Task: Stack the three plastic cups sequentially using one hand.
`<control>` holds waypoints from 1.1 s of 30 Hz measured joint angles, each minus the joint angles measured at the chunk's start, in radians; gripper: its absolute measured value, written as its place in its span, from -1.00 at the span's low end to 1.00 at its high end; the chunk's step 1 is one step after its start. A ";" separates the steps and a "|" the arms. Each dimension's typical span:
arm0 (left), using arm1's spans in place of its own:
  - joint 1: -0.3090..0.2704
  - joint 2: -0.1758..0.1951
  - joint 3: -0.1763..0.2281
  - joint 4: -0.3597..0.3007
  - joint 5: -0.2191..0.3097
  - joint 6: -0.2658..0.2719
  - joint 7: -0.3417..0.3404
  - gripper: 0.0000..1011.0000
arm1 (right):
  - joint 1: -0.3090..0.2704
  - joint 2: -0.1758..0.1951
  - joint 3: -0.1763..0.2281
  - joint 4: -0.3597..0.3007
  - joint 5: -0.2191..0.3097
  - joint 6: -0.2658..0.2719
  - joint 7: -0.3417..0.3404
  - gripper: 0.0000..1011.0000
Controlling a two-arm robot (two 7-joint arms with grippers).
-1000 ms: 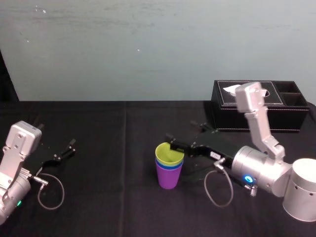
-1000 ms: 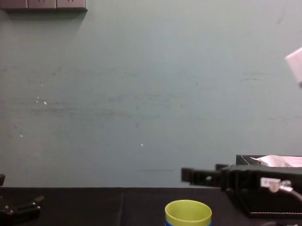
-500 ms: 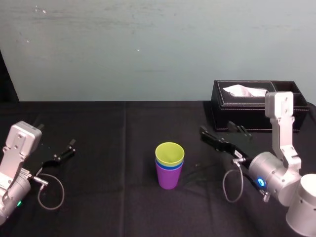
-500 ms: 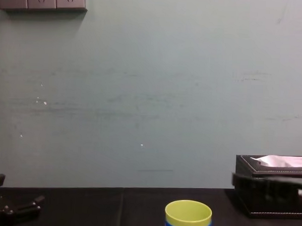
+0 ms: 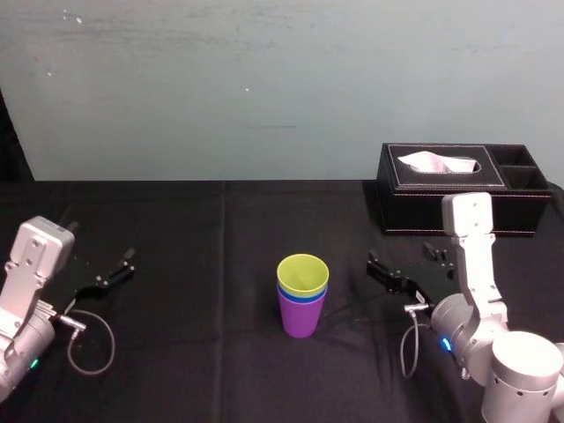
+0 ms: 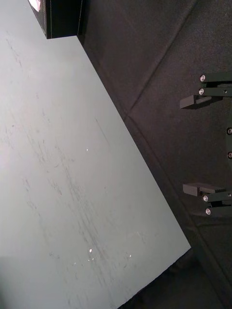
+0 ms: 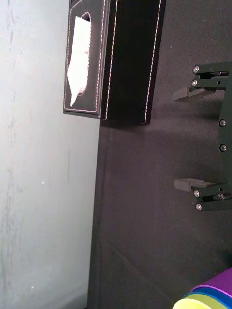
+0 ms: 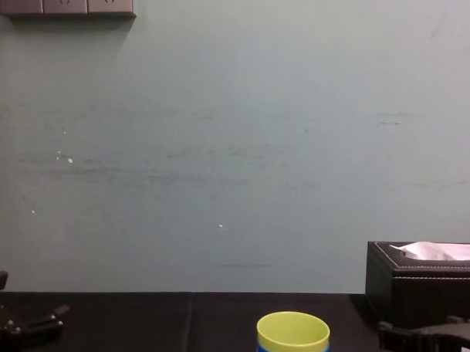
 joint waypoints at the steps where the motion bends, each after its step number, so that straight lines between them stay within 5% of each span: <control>1: 0.000 0.000 0.000 0.000 0.000 0.000 0.000 0.98 | 0.000 -0.001 -0.001 0.002 -0.003 0.001 0.000 0.98; 33: 0.000 0.000 0.000 0.000 0.000 0.000 0.000 0.98 | 0.001 -0.002 -0.001 0.002 -0.005 0.004 0.001 0.98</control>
